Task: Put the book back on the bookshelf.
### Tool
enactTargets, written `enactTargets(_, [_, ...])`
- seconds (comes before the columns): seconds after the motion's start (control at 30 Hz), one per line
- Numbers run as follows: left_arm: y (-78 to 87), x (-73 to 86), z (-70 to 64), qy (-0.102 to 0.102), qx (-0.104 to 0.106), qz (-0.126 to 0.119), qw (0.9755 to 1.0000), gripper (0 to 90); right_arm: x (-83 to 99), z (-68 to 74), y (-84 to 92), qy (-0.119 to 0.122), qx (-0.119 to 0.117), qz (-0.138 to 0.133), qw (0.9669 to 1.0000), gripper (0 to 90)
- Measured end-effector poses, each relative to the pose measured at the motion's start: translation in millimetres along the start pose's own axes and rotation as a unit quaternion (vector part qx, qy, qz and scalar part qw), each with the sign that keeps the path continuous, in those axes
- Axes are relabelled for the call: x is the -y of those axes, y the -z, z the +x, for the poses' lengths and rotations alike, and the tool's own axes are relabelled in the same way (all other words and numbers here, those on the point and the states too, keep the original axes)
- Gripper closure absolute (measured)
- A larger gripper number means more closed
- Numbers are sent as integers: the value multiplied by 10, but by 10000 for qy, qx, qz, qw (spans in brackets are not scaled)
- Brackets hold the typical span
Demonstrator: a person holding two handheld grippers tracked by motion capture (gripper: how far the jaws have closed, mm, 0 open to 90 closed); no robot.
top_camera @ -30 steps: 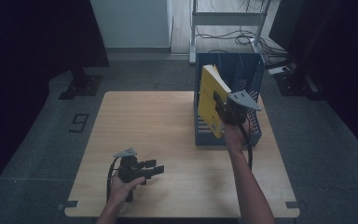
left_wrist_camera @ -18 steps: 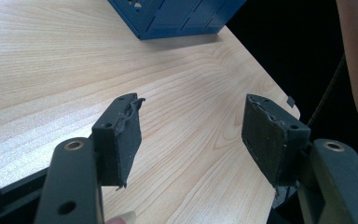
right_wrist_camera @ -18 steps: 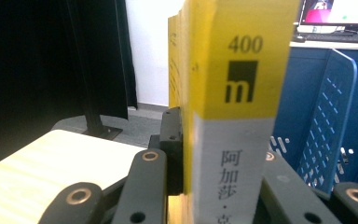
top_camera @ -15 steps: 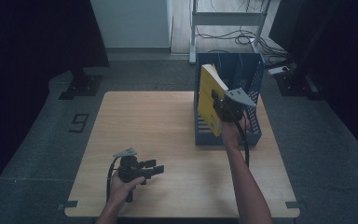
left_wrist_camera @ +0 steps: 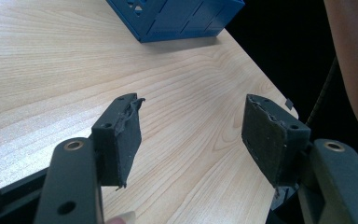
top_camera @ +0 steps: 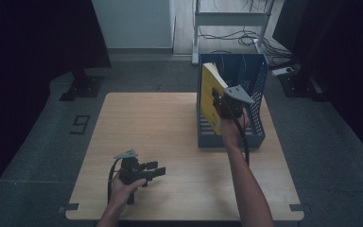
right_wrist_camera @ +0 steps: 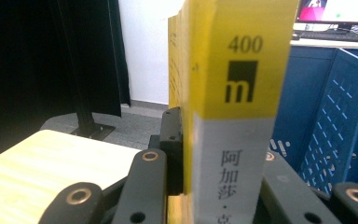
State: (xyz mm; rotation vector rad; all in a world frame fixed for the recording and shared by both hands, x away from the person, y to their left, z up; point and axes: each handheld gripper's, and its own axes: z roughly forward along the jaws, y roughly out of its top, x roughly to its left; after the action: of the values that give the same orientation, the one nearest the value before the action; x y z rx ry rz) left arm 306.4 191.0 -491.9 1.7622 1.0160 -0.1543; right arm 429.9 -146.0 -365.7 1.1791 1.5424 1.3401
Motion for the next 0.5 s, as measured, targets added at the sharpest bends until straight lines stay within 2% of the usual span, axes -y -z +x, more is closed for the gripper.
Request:
enactTargets(0.2, [20, -7, -6, -39, 0, -34, 10000, 369, 20, -3, -42, -89, 28, 24, 10000, 748])
enactTargets(0.5, [22, -8, -7, -44, -3, -22, 10000, 363, 52, -26, -110, -77, 133, 68, 9999, 748])
